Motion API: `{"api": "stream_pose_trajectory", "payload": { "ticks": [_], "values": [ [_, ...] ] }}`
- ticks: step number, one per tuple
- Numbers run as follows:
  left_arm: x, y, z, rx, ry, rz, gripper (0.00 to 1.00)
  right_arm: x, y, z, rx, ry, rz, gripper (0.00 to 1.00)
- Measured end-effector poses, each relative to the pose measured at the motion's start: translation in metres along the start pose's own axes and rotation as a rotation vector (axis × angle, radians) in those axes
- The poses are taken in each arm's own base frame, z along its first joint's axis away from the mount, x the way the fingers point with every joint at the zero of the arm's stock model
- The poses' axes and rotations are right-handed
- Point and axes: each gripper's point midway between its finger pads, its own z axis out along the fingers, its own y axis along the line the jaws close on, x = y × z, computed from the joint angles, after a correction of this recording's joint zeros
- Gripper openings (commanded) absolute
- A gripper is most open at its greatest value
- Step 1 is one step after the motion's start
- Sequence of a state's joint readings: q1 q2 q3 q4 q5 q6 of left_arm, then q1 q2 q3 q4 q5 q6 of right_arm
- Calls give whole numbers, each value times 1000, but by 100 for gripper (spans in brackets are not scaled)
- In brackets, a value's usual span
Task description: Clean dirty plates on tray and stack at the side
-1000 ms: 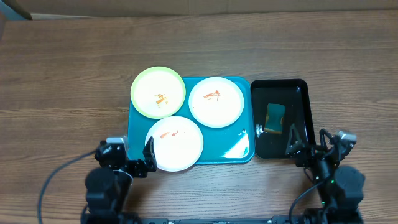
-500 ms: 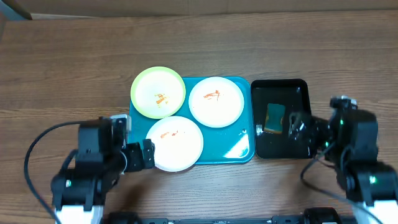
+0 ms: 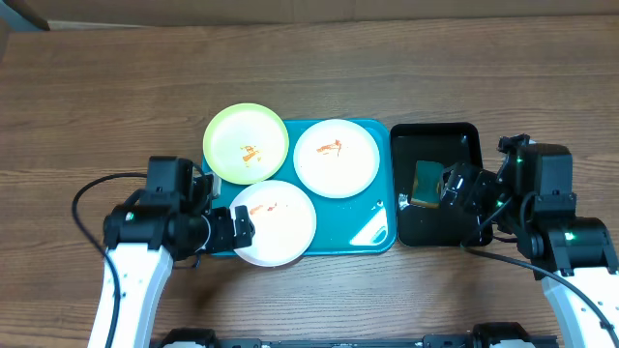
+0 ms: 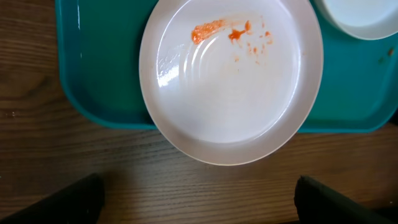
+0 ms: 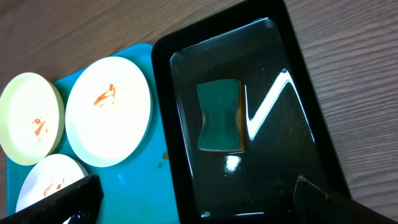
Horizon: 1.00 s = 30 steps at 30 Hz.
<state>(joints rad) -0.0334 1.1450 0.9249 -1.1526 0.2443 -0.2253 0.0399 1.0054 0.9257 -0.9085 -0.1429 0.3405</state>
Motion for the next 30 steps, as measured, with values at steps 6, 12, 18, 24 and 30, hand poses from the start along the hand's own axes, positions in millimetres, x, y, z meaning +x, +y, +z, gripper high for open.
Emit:
{"api": "stream_pose_trajectory", "payload": {
  "ticks": [6, 12, 18, 24, 30],
  "values": [
    [5, 8, 28, -34, 145, -46, 95, 3, -1, 4, 4, 23, 4, 100],
    [3, 14, 53, -54, 229, -71, 83, 4, -1, 4, 5, 28, 4, 100],
    [-4, 19, 76, -64, 267, -84, 69, 4, -1, 4, 5, 28, 4, 100],
    [-6, 20, 86, -63, 283, -95, 44, 5, -2, 4, 6, 30, 5, 100],
    [-2, 20, 85, -66, 300, -101, 45, 6, -2, 4, 8, 34, 6, 100]
  ]
}}
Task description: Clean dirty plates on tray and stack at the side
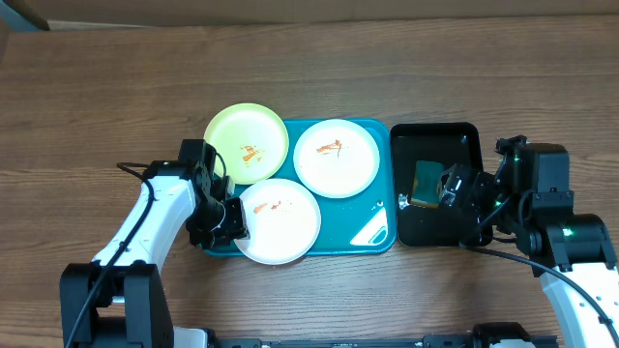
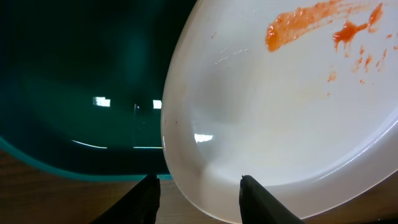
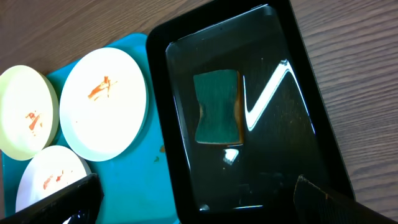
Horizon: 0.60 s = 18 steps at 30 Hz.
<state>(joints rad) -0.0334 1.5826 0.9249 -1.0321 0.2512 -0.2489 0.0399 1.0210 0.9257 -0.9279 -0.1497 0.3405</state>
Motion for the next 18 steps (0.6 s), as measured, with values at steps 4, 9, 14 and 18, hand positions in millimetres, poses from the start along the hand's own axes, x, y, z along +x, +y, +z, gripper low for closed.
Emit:
{"api": "stream_pose_trajectory", "payload": {
  "ticks": [4, 9, 14, 18],
  "values": [
    [2, 1, 0, -3, 10, -4, 47, 0, 0, 0, 0, 0, 0, 100],
    [-6, -1, 2, 6, -25, -4, 47, 0, 0, 0, -1, -1, -1, 100],
    [-6, 0, 7, 8, -33, -6, 44, 0, 0, 0, 0, 0, 0, 100],
    [-7, 0, 7, 9, -37, -5, 45, 0, 0, 0, 0, 0, 0, 100]
  ]
}}
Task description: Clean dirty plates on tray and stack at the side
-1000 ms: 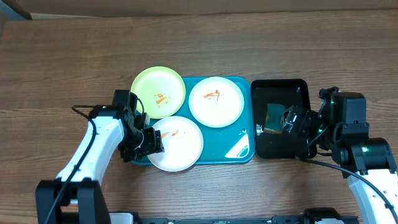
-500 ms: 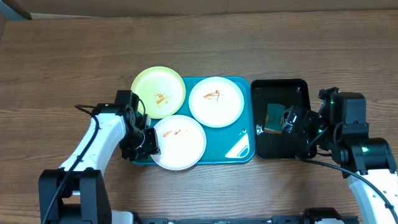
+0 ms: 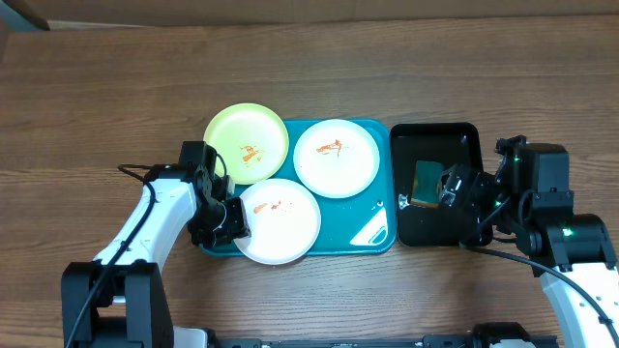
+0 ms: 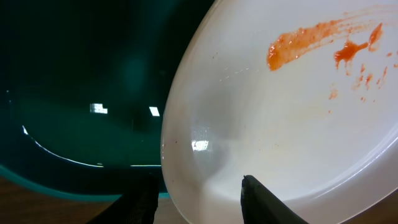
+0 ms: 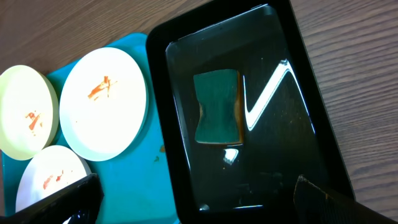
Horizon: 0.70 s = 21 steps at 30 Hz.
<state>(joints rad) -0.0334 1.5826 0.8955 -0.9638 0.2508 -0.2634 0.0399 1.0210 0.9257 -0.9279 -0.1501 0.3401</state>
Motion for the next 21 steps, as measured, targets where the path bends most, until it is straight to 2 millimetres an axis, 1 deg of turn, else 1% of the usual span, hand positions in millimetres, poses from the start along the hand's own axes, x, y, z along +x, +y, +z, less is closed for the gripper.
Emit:
{"api": "stream_pose_trajectory", "payload": {
  "ticks": [8, 17, 21],
  "values": [
    [-1, 0, 0, 0, -3, 0, 44, 0, 0, 0, 1, 1, 0, 100],
    [-2, 5, 0, -28, -11, -26, 43, 1, 0, 0, 1, 3, 1, 100],
    [-2, 6, 0, -36, -14, -26, 41, 1, 0, 0, 2, 4, 0, 100]
  ]
}}
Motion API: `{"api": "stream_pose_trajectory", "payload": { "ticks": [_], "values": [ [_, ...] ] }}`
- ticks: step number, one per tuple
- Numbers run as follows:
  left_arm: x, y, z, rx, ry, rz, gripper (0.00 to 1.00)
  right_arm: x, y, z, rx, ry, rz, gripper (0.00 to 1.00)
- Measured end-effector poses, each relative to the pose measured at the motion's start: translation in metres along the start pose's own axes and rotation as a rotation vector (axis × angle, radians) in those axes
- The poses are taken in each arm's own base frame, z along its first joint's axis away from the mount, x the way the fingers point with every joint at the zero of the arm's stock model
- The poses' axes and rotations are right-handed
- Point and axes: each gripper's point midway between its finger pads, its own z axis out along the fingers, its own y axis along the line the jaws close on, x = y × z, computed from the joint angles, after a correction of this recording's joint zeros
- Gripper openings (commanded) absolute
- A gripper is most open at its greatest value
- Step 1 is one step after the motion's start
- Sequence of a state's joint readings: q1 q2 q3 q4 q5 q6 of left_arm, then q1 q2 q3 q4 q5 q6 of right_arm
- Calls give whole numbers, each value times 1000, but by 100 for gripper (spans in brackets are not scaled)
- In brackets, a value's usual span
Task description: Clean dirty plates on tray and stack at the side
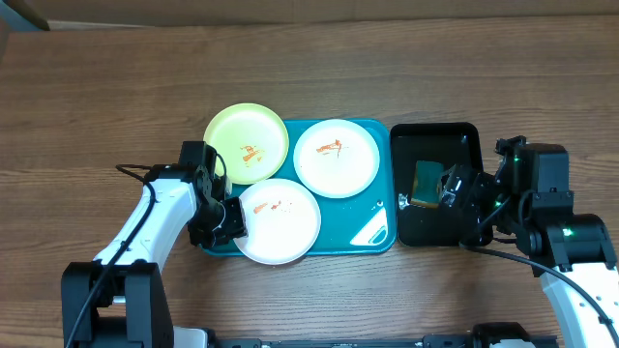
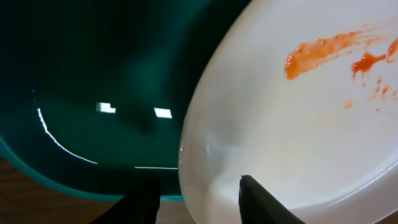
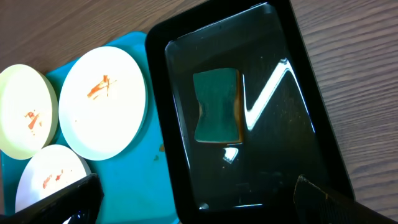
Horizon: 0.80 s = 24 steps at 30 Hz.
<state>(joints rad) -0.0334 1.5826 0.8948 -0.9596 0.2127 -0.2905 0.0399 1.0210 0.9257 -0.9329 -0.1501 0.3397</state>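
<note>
Three stained plates lie on the teal tray: a yellow-green plate at its far left, a white plate behind, and a front white plate with an orange smear. My left gripper is shut on that front plate's left rim. In the left wrist view the rim runs between the fingers. The green sponge lies in the black bin. My right gripper hangs open above the bin's near end.
The black bin stands right against the tray's right side. Wooden table stretches to the left of and behind the tray. A small orange speck sits on the tray near the bin.
Nearly nothing moved. In the left wrist view the front white plate sits slightly further right and the tray edge has shifted a little. The right arm is unchanged.
My left gripper first hovered wide open off the tray's front-left corner, facing the front white plate. Then it stood at that plate's left rim with its fingers drawn in round the rim, and it has stayed there. My right gripper stayed open over the sponge bin.
</note>
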Motion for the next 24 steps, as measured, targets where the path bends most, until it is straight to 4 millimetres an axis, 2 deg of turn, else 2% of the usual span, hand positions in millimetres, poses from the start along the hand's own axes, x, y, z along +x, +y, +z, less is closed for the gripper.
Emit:
{"api": "stream_pose_trajectory", "payload": {
  "ticks": [6, 13, 15, 19, 21, 24],
  "values": [
    [-1, 1, 0, -3, -6, -2, 44, 0, 0, 0, 0, 0, 0, 100],
    [1, -3, 2, -26, -5, 23, 42, 0, 0, 0, 0, 0, 0, 100],
    [2, -4, 5, -39, 1, 28, 39, 0, 0, 0, 0, 0, 0, 100],
    [4, -5, 13, -61, 24, 35, 26, 0, 0, 0, 0, 0, 1, 100],
    [4, -4, 14, -68, 29, 35, 24, 0, 0, 0, 0, 1, 1, 100],
    [5, -3, 16, -75, 38, 33, 13, 0, 0, 0, 0, 0, 0, 100]
  ]
}}
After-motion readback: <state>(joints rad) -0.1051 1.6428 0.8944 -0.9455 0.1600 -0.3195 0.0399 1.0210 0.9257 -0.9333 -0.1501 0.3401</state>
